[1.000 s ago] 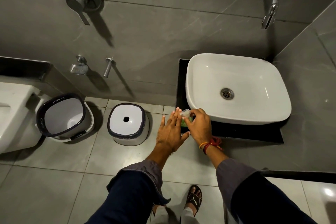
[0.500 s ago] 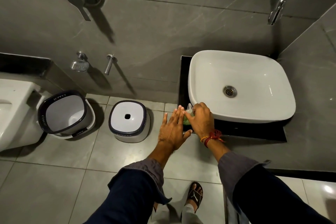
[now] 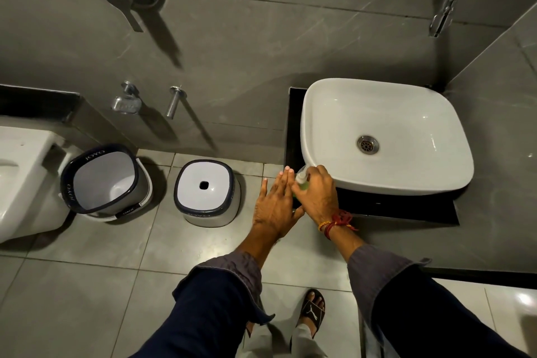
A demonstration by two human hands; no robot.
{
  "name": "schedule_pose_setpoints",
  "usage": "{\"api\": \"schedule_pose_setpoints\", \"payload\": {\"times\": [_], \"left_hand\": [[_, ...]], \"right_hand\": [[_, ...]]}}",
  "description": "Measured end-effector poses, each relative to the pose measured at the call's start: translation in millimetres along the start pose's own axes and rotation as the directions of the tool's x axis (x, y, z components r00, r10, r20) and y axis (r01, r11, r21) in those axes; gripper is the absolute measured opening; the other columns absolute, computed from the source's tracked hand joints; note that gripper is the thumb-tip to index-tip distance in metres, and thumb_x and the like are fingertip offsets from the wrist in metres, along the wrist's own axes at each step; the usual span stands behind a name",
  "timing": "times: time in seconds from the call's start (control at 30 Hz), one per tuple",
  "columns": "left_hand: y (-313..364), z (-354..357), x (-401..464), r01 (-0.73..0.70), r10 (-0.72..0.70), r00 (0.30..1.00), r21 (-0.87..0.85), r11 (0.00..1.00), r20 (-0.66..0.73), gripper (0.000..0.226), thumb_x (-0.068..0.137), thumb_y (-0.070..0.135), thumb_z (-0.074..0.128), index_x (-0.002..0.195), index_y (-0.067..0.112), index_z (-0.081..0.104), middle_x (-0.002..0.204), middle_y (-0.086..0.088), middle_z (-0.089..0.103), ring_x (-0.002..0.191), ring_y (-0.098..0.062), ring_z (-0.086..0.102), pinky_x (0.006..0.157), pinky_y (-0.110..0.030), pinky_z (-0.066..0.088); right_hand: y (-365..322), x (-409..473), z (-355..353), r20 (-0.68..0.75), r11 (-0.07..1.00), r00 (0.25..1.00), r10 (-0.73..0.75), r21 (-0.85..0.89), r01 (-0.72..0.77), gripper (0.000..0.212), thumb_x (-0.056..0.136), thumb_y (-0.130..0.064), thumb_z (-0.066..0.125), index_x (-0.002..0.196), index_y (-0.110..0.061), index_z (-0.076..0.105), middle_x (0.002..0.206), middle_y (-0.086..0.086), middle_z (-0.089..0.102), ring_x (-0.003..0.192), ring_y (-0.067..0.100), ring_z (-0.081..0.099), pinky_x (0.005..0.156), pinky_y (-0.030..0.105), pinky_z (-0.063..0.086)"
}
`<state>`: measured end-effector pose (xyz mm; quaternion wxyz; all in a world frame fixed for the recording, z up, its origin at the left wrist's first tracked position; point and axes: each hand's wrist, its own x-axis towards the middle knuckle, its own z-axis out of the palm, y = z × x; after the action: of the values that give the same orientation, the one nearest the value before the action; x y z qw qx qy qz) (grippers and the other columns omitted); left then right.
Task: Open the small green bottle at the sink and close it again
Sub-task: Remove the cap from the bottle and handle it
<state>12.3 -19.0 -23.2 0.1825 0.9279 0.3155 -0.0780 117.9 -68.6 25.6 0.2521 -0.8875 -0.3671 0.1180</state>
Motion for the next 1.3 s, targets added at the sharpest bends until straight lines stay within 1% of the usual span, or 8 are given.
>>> {"api": "schedule_pose_setpoints", "payload": {"times": [0.13, 0.37, 0.53, 0.77, 0.9, 1.1, 1.2, 1.3], "left_hand": [[2, 2, 1, 0.003, -0.003, 1.0, 0.031, 1.0, 0.007, 0.091, 0.097, 0.07, 0.028, 0.161, 0.015, -0.006, 0.17, -0.004, -0.011, 0.157, -0.021, -0.007, 0.124, -0.049, -0.005], [4, 2, -3, 0.007, -0.008, 1.0, 0.036, 0.999, 0.007, 0.092, 0.097, 0.07, 0.029, 0.162, 0.015, -0.005, 0.17, -0.005, -0.011, 0.157, -0.02, -0.008, 0.127, -0.049, -0.003], [8, 0, -3, 0.019, -0.02, 1.0, 0.037, 0.999, 0.012, 0.092, 0.097, 0.07, 0.027, 0.161, 0.014, -0.006, 0.17, -0.006, -0.013, 0.157, -0.02, -0.01, 0.127, -0.049, -0.001], [8, 1, -2, 0.027, -0.029, 0.999, 0.059, 0.998, 0.028, 0.093, 0.097, 0.07, 0.027, 0.161, 0.013, -0.009, 0.169, -0.007, -0.015, 0.156, -0.022, -0.012, 0.126, -0.049, -0.004], [8, 0, -3, 0.018, -0.02, 1.0, 0.073, 0.997, 0.023, 0.093, 0.098, 0.068, 0.029, 0.16, 0.012, -0.01, 0.17, -0.008, -0.015, 0.157, -0.023, -0.011, 0.127, -0.05, -0.003], [8, 1, -2, 0.019, -0.023, 0.999, 0.116, 0.993, 0.039, 0.094, 0.098, 0.07, 0.027, 0.16, 0.01, -0.011, 0.169, -0.009, -0.015, 0.156, -0.024, -0.011, 0.126, -0.05, -0.003], [9, 0, -2, 0.024, -0.028, 0.999, 0.107, 0.994, 0.039, 0.094, 0.097, 0.071, 0.024, 0.16, 0.011, -0.011, 0.169, -0.01, -0.016, 0.156, -0.024, -0.012, 0.126, -0.051, -0.002], [10, -1, -4, 0.022, -0.026, 0.999, 0.111, 0.994, 0.033, 0.093, 0.097, 0.07, 0.024, 0.16, 0.011, -0.012, 0.169, -0.01, -0.015, 0.156, -0.024, -0.011, 0.126, -0.051, -0.002]], "right_hand": [[4, 0, 1, 0.024, 1.0, 1.0, -0.008, -0.011, 0.008, 0.04, 0.093, -0.031, 0.066, 0.115, 0.001, 0.063, 0.114, 0.018, 0.064, 0.103, 0.031, 0.064, 0.084, 0.038, 0.057], [0, -3, -3, -0.031, 0.999, 0.999, 0.035, -0.014, -0.035, 0.048, 0.086, -0.048, 0.067, 0.104, -0.004, 0.067, 0.104, 0.013, 0.064, 0.089, 0.026, 0.065, 0.069, 0.033, 0.056], [3, -5, 0, -0.004, 0.998, 1.0, 0.021, 0.054, -0.021, 0.04, 0.087, -0.032, 0.07, 0.111, 0.0, 0.065, 0.109, 0.017, 0.065, 0.097, 0.03, 0.066, 0.082, 0.037, 0.06], [-1, -6, 1, -0.048, 0.978, 0.983, 0.177, 0.125, -0.17, 0.047, 0.085, -0.046, 0.072, 0.106, -0.004, 0.068, 0.106, 0.014, 0.069, 0.095, 0.028, 0.067, 0.079, 0.037, 0.06], [-6, -12, 4, -0.079, 0.96, 0.979, 0.19, 0.223, -0.169, 0.044, 0.085, -0.041, 0.074, 0.105, -0.003, 0.069, 0.107, 0.013, 0.067, 0.096, 0.027, 0.067, 0.083, 0.041, 0.061], [-7, -9, 4, -0.076, 0.967, 0.973, 0.216, 0.156, -0.203, 0.041, 0.088, -0.039, 0.071, 0.102, 0.0, 0.067, 0.108, 0.015, 0.066, 0.097, 0.031, 0.067, 0.081, 0.039, 0.06], [-6, -10, 0, -0.06, 0.979, 0.981, 0.183, 0.107, -0.176, 0.048, 0.088, -0.046, 0.069, 0.109, -0.002, 0.067, 0.112, 0.014, 0.065, 0.099, 0.029, 0.066, 0.082, 0.039, 0.061], [-2, -14, 1, -0.045, 0.983, 0.992, 0.117, 0.144, -0.109, 0.043, 0.09, -0.037, 0.068, 0.114, -0.002, 0.066, 0.115, 0.015, 0.063, 0.105, 0.029, 0.065, 0.091, 0.044, 0.059]]}}
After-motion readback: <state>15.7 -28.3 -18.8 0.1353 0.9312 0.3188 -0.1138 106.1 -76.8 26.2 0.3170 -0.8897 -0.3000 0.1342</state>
